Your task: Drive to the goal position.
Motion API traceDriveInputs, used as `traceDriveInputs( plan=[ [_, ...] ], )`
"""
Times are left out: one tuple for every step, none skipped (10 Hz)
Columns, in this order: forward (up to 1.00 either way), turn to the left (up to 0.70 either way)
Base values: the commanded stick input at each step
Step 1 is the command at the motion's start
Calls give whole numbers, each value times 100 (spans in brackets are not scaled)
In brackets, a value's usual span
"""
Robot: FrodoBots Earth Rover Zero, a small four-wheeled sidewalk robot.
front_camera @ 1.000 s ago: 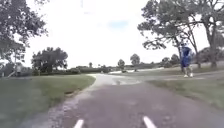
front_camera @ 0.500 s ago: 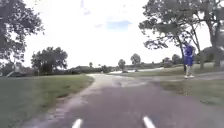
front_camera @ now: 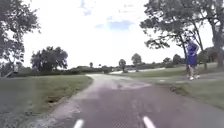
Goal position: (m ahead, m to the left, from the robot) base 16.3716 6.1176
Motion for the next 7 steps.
traceDriveInputs(
  plan=[
    [70,0],
    [70,0],
    [70,0],
    [70,0],
    [70,0],
    [70,0],
    [70,0]
  ],
)
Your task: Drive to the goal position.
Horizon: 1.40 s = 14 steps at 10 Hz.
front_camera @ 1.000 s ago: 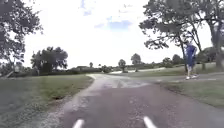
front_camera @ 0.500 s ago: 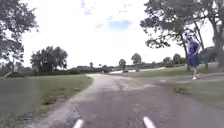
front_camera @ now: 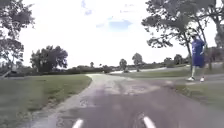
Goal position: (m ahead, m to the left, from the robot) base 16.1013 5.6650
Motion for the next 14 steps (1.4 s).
traceDriveInputs(
  plan=[
    [70,0],
    [70,0],
    [70,0],
    [70,0],
    [70,0],
    [70,0],
    [70,0],
    [70,0],
    [70,0],
    [70,0],
    [70,0],
    [70,0],
    [70,0],
    [70,0]
  ],
)
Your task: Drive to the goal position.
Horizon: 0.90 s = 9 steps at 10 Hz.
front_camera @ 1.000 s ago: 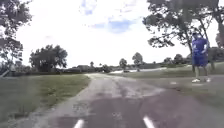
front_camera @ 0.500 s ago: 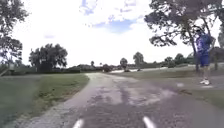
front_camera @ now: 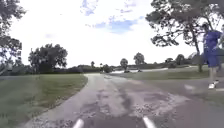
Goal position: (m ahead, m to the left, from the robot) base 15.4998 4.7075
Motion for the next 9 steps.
traceDriveInputs(
  plan=[
    [70,0],
    [70,0],
    [70,0],
    [70,0],
    [70,0],
    [70,0],
    [70,0],
    [70,0],
    [70,0]
  ],
)
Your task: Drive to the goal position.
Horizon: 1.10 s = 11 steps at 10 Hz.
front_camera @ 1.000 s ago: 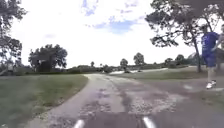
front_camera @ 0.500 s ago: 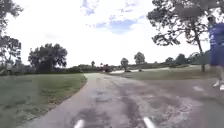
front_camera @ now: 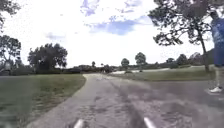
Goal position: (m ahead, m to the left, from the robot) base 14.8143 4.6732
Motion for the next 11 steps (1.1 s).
traceDriveInputs(
  plan=[
    [70,0],
    [70,0],
    [70,0],
    [70,0],
    [70,0],
    [70,0],
    [70,0],
    [70,0],
    [70,0],
    [70,0],
    [70,0]
  ],
)
